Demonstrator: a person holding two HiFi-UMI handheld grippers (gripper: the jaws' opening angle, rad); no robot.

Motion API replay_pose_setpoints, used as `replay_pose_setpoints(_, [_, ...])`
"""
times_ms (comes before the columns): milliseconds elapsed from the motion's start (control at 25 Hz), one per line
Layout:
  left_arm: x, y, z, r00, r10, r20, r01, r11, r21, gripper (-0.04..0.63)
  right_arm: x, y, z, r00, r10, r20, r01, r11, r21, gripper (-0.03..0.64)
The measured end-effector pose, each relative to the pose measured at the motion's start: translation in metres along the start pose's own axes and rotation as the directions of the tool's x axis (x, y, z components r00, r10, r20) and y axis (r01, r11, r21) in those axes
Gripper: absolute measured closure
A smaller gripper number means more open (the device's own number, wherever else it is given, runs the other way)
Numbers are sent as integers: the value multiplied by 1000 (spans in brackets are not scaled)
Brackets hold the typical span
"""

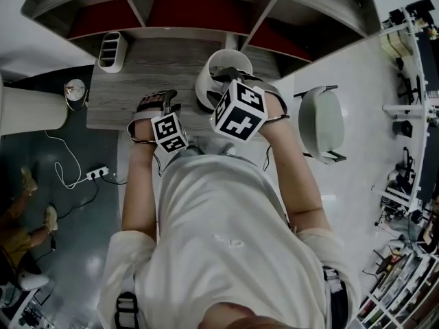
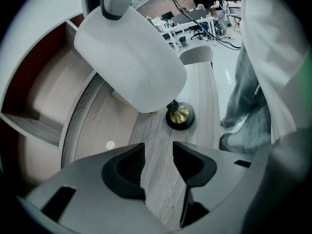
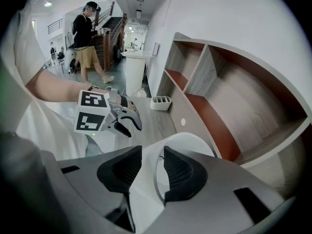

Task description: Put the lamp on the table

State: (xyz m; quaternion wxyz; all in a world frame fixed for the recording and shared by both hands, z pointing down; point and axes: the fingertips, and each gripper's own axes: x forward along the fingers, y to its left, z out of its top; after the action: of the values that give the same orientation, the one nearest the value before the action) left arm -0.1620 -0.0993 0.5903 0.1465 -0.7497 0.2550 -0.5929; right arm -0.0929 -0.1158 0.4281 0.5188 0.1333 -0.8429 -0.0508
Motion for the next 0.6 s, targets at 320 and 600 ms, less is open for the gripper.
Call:
replay_pose_setpoints(320, [-2, 0, 5, 1000, 9, 4, -9, 1000, 9, 402, -3, 17, 6, 997, 50, 57, -51, 998, 22, 411])
replay_pose_setpoints(600, [-1, -4, 7, 1000, -3, -4, 3, 1000, 9, 402, -5, 27, 13, 994, 56, 96, -58, 998, 19, 368])
